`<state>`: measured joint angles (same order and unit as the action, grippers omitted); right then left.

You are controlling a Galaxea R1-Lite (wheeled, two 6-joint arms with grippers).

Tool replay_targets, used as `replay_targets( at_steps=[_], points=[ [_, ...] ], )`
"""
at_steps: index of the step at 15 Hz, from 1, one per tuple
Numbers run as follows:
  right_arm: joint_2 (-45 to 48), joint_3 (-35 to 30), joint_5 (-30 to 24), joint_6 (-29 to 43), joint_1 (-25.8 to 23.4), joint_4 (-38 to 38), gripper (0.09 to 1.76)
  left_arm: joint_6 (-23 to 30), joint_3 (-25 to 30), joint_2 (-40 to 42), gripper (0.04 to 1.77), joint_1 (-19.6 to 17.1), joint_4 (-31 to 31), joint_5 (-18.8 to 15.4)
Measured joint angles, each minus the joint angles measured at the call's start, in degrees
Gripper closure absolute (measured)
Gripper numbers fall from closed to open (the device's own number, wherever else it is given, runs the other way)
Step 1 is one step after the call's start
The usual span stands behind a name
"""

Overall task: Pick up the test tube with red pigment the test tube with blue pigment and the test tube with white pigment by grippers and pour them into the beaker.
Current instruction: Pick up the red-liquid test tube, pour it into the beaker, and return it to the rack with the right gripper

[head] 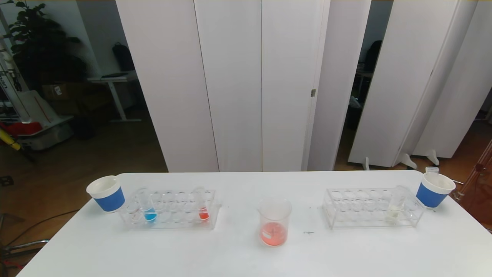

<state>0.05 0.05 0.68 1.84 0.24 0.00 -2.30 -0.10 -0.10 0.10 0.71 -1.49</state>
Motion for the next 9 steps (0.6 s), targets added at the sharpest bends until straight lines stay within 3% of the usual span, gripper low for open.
replay_targets(
  at_steps=[9],
  points=[
    [0.00,0.00,0.02,-0.02,-0.02,0.00,0.10,-0.78,0.00,0.00,0.07,0.00,0.06,0.09]
  ],
)
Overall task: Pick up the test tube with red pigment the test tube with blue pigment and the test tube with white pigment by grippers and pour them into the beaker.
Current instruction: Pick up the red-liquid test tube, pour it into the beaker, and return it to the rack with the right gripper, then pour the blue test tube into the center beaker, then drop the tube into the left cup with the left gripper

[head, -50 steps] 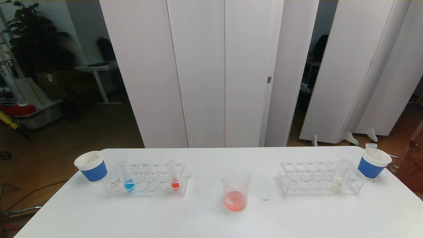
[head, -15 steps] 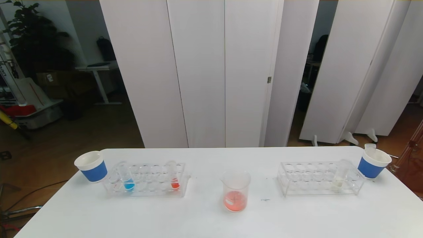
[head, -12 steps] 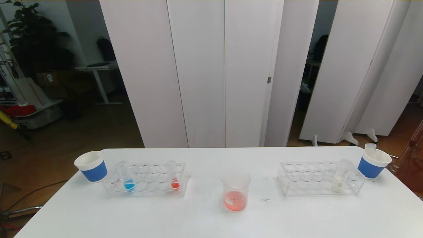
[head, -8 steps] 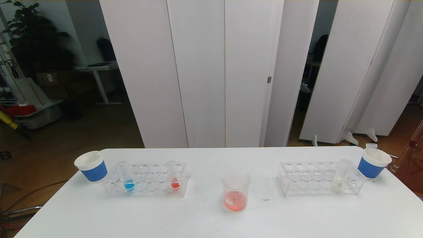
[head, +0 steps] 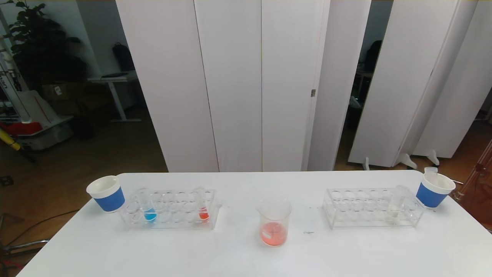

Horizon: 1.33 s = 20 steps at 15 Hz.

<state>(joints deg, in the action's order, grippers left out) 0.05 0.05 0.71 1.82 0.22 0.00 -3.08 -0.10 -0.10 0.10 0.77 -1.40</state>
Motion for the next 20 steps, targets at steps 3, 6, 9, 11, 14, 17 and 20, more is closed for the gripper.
replay_targets(
  at_steps=[3,6,9,11,14,17,20],
  points=[
    [0.00,0.00,0.00,0.02,0.00,0.00,0.10,0.34,0.00,0.00,0.07,0.00,-0.26,0.00],
    [0.00,0.00,0.00,0.00,0.00,-0.02,0.10,0.37,-0.67,0.00,0.07,0.00,-2.02,1.61],
    [0.00,0.00,0.00,0.02,0.00,-0.02,0.10,0.33,-4.74,0.00,0.07,0.00,-0.79,2.66],
    [0.00,0.00,0.00,0.02,0.00,-0.02,0.10,0.15,-9.16,-0.15,0.07,0.00,2.54,3.02],
    [0.00,0.00,0.00,0.02,0.00,-0.02,0.10,0.09,-18.75,-2.32,0.07,0.00,7.02,3.11],
    [0.00,0.00,-0.02,0.02,0.00,0.00,0.10,0.04,-27.88,-8.19,0.07,0.23,7.94,3.77],
    [0.00,0.00,0.00,0.02,0.00,0.00,0.10,0.09,-37.50,-16.93,0.07,1.35,7.63,5.17]
  ],
)
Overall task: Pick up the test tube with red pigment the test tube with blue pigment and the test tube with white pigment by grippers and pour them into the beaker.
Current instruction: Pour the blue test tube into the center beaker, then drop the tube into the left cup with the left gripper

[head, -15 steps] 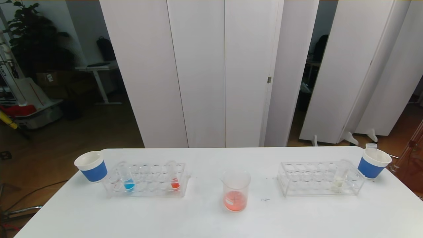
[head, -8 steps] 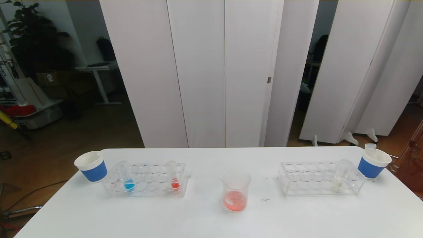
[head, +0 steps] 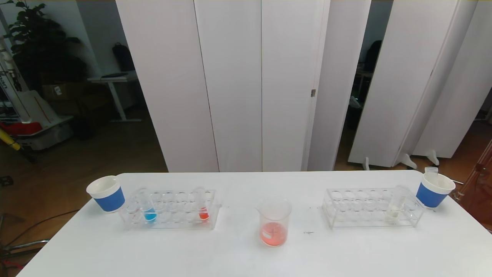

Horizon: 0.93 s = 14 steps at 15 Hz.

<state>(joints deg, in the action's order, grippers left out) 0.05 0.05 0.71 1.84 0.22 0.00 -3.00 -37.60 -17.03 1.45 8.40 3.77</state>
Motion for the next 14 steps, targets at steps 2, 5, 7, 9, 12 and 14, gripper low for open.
replay_targets(
  at_steps=[2,5,7,9,12,14],
  points=[
    [0.00,0.00,-0.02,0.02,0.00,0.00,0.10,0.11,-5.12,-6.03,0.07,0.63,-0.35,0.56],
    [0.00,0.00,-0.02,0.00,0.00,-0.02,0.10,0.35,-7.80,-13.97,0.07,0.61,-6.69,1.49],
    [0.00,0.00,-0.02,-0.02,-0.04,-0.02,0.10,0.24,-8.22,-19.02,0.07,0.30,-12.03,3.12],
    [0.00,0.00,0.00,0.00,-0.01,-0.02,0.10,0.50,-8.22,-24.15,0.07,0.12,-16.41,4.46],
    [0.00,0.00,0.00,0.00,0.00,0.00,0.10,0.83,-4.90,-30.76,0.07,-0.09,-22.11,4.83],
    [0.00,0.00,-0.02,0.00,0.00,0.00,0.10,1.05,-0.24,-35.17,0.07,-0.46,-29.76,4.83]
  ],
)
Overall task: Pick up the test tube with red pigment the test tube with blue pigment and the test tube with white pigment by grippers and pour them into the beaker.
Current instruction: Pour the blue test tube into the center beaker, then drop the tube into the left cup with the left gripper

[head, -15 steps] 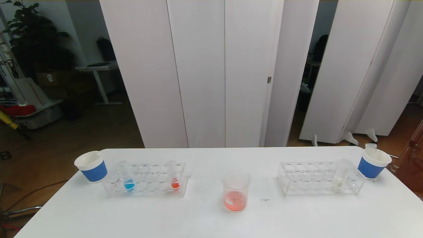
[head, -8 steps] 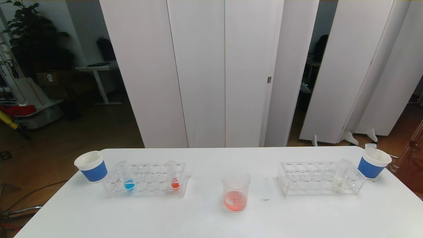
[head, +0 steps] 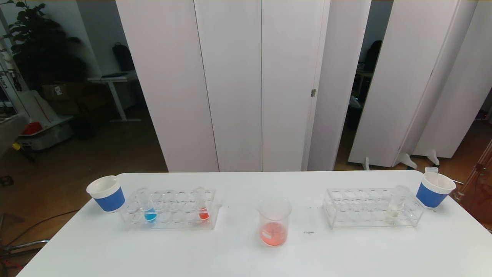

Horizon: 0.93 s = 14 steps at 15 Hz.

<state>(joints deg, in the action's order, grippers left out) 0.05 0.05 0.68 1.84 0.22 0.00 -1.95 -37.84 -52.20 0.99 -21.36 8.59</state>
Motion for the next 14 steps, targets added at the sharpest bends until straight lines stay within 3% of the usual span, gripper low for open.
replay_targets(
  at_steps=[3,6,11,14],
  points=[
    [0.00,0.00,0.00,-0.02,0.00,0.00,0.10,0.94,8.61,-6.03,0.07,-1.54,-10.09,-0.22],
    [0.00,0.00,0.02,-0.02,0.00,0.00,0.10,1.84,16.46,-9.97,0.07,-2.28,-16.24,-0.89],
    [0.00,-0.02,0.02,0.00,0.00,0.00,0.10,3.32,22.71,-17.26,0.07,-1.93,-23.19,-1.51],
    [0.00,-0.02,0.00,0.00,0.00,-0.02,0.10,4.12,25.17,-22.52,0.07,-1.93,-28.33,-4.17]
  ],
)
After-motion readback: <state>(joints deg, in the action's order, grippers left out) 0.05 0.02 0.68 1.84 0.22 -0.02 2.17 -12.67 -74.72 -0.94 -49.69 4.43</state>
